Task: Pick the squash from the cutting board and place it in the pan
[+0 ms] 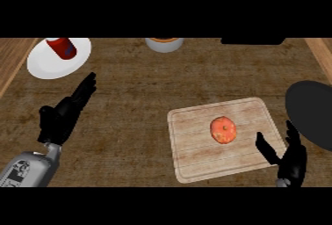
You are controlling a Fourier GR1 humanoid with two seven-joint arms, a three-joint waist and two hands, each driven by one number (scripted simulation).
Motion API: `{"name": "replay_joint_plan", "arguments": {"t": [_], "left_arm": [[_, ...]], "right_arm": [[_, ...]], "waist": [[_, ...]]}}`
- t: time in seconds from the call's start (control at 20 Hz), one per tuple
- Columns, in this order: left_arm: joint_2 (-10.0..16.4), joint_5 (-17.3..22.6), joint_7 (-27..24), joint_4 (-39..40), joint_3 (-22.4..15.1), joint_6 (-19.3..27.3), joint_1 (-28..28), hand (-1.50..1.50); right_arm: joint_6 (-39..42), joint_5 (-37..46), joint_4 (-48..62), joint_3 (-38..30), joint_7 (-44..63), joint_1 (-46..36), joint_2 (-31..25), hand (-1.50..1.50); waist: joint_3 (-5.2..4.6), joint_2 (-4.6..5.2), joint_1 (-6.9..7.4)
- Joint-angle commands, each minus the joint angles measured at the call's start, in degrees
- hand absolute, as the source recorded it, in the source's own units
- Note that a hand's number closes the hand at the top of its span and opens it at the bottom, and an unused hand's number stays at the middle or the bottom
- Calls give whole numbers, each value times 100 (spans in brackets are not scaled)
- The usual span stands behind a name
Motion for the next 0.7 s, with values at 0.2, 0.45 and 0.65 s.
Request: {"name": "replay_joint_plan", "arguments": {"t": [0.2,0.45,0.65], "left_arm": [[-102,-103,111,-26,-33,-7,-87,0],[-249,-187,221,-103,-173,76,-51,0],[-254,-166,68,-50,-174,-39,48,0]], "right_arm": [[1591,1250,-280,836,2987,-609,-783,-150],[3585,323,-510,915,4160,-1401,-1080,-150],[4596,-618,-540,824,4929,-2074,-985,-150]], "waist": [[5,-8,7],[17,4,80],[17,17,122]]}}
